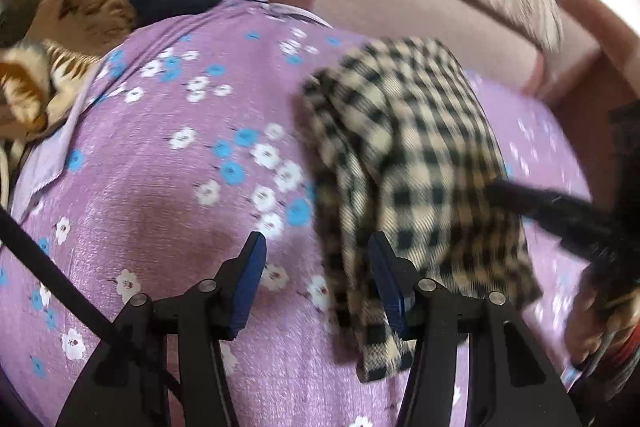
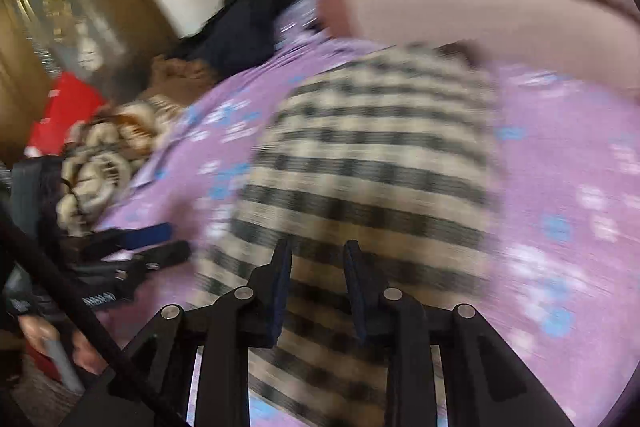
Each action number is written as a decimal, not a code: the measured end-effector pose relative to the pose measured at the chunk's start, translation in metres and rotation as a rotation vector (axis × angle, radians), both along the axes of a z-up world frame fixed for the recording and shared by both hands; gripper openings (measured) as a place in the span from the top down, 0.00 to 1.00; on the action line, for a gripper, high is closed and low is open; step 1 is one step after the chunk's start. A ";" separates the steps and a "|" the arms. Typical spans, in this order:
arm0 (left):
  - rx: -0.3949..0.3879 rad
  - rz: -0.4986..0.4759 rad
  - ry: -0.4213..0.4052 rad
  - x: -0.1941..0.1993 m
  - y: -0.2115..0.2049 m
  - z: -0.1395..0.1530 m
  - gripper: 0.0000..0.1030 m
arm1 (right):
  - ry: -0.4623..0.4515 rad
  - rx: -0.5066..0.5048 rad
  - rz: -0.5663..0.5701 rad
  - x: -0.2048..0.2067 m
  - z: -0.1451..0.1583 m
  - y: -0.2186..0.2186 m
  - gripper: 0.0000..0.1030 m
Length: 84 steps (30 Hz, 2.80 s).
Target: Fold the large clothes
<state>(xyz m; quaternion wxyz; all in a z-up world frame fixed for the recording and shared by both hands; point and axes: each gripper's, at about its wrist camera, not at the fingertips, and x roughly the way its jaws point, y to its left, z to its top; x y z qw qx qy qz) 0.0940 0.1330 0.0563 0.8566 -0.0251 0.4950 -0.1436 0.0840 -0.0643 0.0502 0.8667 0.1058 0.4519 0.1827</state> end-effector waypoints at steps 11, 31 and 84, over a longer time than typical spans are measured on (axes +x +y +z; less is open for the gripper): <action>-0.050 0.188 -0.171 0.004 0.027 0.026 0.36 | 0.130 0.102 -0.037 0.140 -0.028 0.032 0.72; 0.235 0.153 -0.292 -0.060 -0.035 0.028 0.09 | 0.007 -0.144 -0.271 -0.106 -0.005 -0.065 0.52; 0.218 0.214 -0.248 -0.144 -0.079 -0.012 0.00 | -0.120 -0.512 -0.326 -0.158 -0.031 -0.035 0.38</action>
